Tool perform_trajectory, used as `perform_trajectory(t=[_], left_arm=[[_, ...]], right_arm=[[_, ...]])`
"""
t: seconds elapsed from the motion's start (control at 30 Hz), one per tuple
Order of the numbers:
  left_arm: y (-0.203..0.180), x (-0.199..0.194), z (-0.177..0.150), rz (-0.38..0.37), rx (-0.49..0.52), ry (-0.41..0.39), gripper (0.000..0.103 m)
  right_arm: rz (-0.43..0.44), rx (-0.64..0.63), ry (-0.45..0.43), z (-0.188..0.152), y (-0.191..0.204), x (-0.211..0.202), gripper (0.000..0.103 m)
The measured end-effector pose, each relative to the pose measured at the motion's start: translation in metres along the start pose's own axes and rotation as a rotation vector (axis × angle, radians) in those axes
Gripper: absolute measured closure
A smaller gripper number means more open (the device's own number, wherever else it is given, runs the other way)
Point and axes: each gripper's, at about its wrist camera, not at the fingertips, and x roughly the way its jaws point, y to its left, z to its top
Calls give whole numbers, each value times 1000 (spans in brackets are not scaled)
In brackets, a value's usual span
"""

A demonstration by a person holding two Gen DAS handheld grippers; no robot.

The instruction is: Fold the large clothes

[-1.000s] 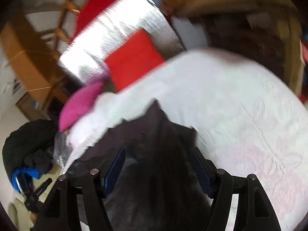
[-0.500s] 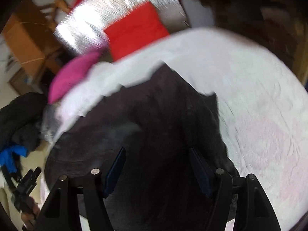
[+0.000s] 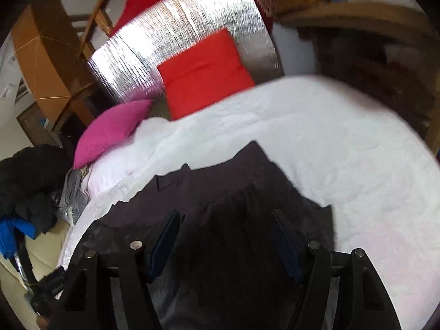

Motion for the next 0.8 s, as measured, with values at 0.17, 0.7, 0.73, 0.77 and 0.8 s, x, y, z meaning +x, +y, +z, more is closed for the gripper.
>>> perform_trajectory(t=[0.17, 0.7, 0.73, 0.77, 0.8], left_arm=[[2, 28, 0, -73, -51, 77, 12], [1, -195, -39, 13, -11, -322, 9], [-1, -216, -44, 19, -5, -347, 8], [-1, -232, -45, 20, 2, -370, 8], [2, -242, -44, 22, 7, -391, 6]], right_arm=[[-64, 123, 211, 0, -39, 80, 31], [-48, -84, -173, -71, 29, -153, 26], [-51, -96, -177, -77, 35, -169, 25], [-58, -111, -182, -84, 39, -187, 25], [-63, -126, -192, -92, 47, -204, 25]])
